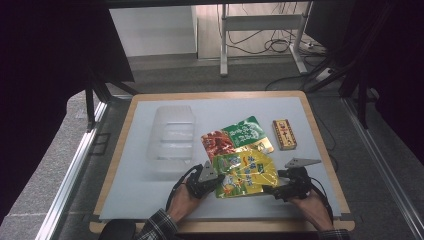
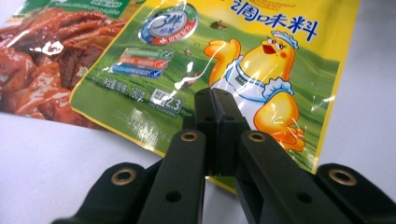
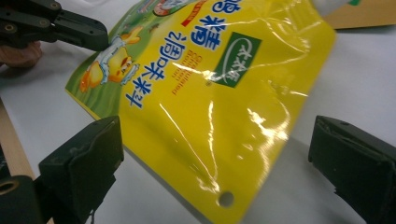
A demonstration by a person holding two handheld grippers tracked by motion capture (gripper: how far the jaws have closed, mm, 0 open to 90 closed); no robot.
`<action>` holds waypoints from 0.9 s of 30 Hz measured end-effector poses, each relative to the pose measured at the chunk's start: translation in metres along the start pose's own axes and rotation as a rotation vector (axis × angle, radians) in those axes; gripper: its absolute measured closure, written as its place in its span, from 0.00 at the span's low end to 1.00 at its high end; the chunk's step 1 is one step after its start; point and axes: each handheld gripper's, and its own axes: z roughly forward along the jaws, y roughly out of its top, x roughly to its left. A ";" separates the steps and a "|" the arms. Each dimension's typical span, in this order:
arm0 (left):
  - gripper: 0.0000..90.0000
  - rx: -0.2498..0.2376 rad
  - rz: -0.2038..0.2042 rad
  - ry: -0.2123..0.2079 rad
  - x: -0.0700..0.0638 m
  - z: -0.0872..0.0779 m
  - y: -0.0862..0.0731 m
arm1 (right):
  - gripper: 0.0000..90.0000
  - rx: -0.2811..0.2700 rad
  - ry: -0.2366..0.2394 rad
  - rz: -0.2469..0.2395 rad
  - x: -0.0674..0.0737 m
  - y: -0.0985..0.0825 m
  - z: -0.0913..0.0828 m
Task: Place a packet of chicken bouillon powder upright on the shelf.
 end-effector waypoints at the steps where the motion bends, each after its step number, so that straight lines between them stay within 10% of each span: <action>1: 1.00 0.002 0.001 0.000 0.000 0.000 0.000 | 0.03 0.001 0.006 0.003 0.000 0.001 0.001; 11: 1.00 0.014 -0.007 -0.006 0.001 -0.001 -0.002 | 0.08 0.011 0.095 0.088 0.002 0.016 0.013; 27: 1.00 -0.004 0.003 0.014 -0.001 -0.003 -0.003 | 0.51 -0.053 0.166 0.165 -0.001 0.031 0.005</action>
